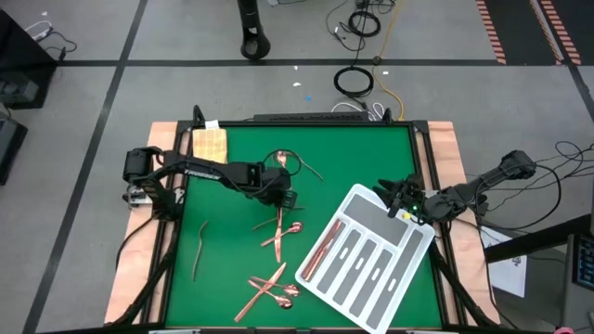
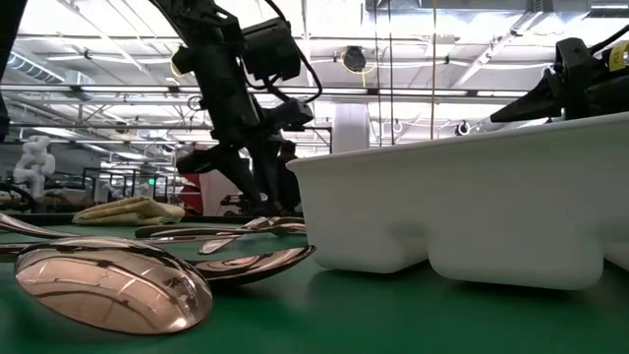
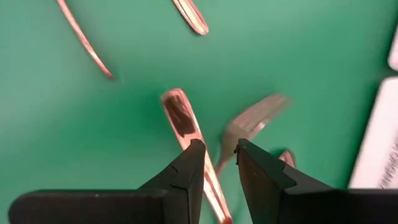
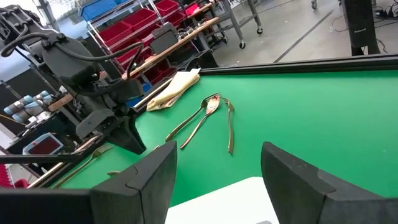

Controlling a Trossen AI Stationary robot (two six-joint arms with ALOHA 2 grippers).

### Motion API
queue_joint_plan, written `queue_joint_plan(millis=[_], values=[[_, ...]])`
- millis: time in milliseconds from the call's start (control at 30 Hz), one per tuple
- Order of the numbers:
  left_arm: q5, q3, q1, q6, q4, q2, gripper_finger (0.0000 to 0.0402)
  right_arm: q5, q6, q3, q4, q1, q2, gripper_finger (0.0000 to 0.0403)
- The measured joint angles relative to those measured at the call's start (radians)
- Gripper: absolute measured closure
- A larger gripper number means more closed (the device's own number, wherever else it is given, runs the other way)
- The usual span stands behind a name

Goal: Sort silverware
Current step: Put the gold table knife into the white cutlery tray

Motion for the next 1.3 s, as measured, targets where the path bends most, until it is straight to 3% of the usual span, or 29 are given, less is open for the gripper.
queue_joint_plan(millis=[500, 833, 1100, 1200, 1300], values=[[0.011, 0.0, 0.0, 0.005, 0.014, 0.0, 0.0301, 0.001, -0.031, 0.0, 0.0, 0.0, 0.0, 0.0183], [0.107, 0.0, 0.047, 0.133, 0.019, 0.0, 0.0301, 0.001, -0.034, 0.0, 0.0, 0.0, 0.0, 0.0183], [0.213, 0.0, 0.103, 0.152, -0.046, -0.003, 0.03, 0.002, -0.052, 0.0, 0.0, 0.0, 0.0, 0.0183], [0.213, 0.0, 0.124, 0.227, -0.132, -0.003, 0.0306, 0.005, -0.053, 0.0, 0.0, 0.0, 0.001, 0.0183], [0.215, 0.001, 0.131, 0.27, -0.098, -0.005, 0.0322, 0.005, -0.053, 0.0, -0.001, 0.0, 0.001, 0.0183]])
